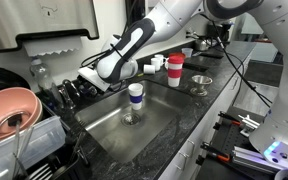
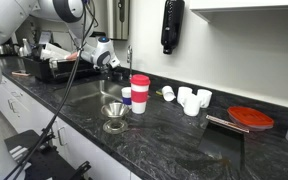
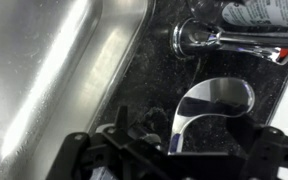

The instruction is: Open the tap with the left tap handle

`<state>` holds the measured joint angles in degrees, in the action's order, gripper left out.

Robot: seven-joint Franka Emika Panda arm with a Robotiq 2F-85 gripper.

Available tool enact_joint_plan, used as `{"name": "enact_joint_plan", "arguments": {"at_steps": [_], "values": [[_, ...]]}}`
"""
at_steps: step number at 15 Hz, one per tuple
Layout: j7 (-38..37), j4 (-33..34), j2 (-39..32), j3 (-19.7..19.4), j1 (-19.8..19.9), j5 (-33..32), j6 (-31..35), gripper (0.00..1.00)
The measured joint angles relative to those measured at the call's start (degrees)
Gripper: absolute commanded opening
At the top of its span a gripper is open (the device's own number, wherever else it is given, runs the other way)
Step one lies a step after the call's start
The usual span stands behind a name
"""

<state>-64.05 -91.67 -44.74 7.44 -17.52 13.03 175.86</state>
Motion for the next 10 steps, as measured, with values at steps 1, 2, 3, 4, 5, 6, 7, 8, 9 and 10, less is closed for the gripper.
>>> {"name": "enact_joint_plan", "arguments": {"at_steps": [1,2,3,4,5,6,7,8,9,10], "values": [[0.6,0.9,-0.5,0.4,0.3,0.2,-0.1,0.96],[1.2,1.6,-1.1,0.7,0.7,0.4,-0.2,0.93],[1.8,2.4,-1.6,1.1,1.0,0.6,-0.2,0.93],[2.3,3.1,-2.1,1.4,1.2,0.9,-0.3,0.92],[2.8,3.8,-2.7,1.7,1.4,1.1,-0.4,0.85],[3.3,4.6,-3.3,2.0,1.7,1.3,-0.6,0.75],[3.9,5.4,-3.9,2.4,2.0,1.4,-0.7,0.62],[4.5,6.2,-4.5,2.9,2.3,1.5,-0.9,0.54],[5.2,7.1,-5.2,3.4,2.5,1.7,-1.0,0.46],[5.9,7.7,-5.7,3.9,2.8,2.0,-1.1,0.4]]}}
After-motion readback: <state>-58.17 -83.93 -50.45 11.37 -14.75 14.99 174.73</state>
